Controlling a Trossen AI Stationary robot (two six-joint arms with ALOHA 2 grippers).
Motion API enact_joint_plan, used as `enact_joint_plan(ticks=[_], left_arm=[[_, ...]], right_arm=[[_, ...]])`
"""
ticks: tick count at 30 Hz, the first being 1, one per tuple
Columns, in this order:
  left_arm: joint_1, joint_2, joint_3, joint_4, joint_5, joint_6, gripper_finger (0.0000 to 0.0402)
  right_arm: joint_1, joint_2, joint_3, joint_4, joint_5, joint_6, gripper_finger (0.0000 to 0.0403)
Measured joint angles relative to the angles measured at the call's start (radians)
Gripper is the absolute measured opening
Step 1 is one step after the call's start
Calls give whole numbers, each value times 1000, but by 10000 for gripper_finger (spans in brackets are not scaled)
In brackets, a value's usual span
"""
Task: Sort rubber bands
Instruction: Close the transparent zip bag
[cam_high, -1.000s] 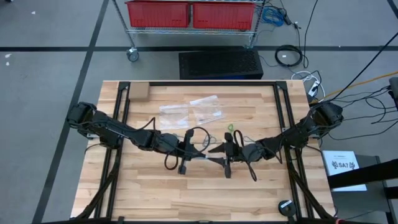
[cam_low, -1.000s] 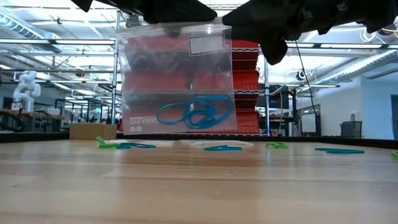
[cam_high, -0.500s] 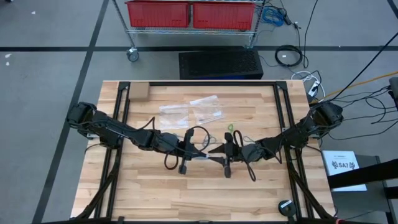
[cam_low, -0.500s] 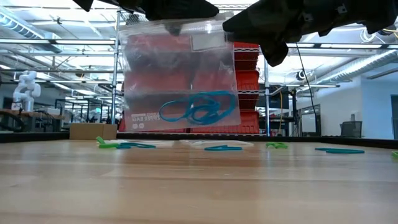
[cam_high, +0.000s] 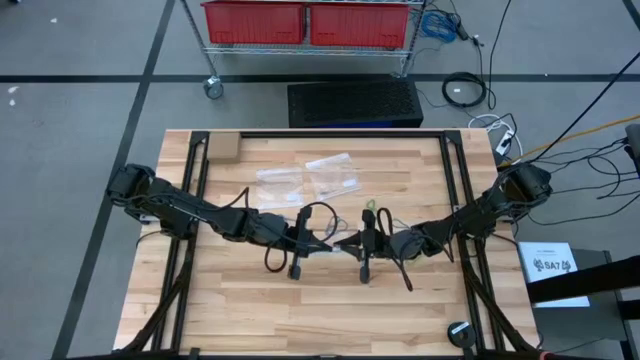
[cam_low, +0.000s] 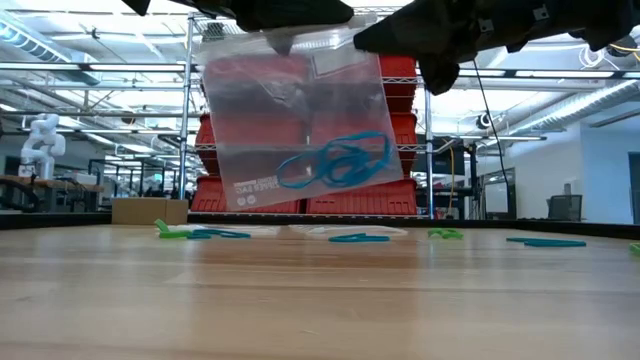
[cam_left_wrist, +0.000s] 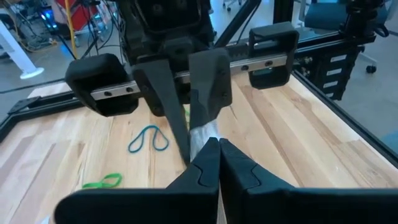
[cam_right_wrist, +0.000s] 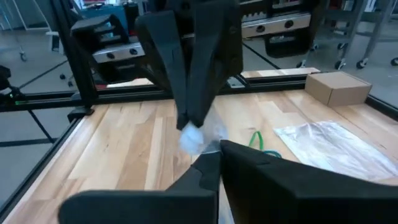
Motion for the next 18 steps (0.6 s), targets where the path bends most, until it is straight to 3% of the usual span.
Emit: enact_joint_plan(ticks=[11,18], left_arm=[[0,0,0,-2,-23,26,113],[-19,0,0,-2,-28,25,128]], right_arm=[[14,0,19,-12,-1,0,0],[14,0,19,-11,0,0,0]])
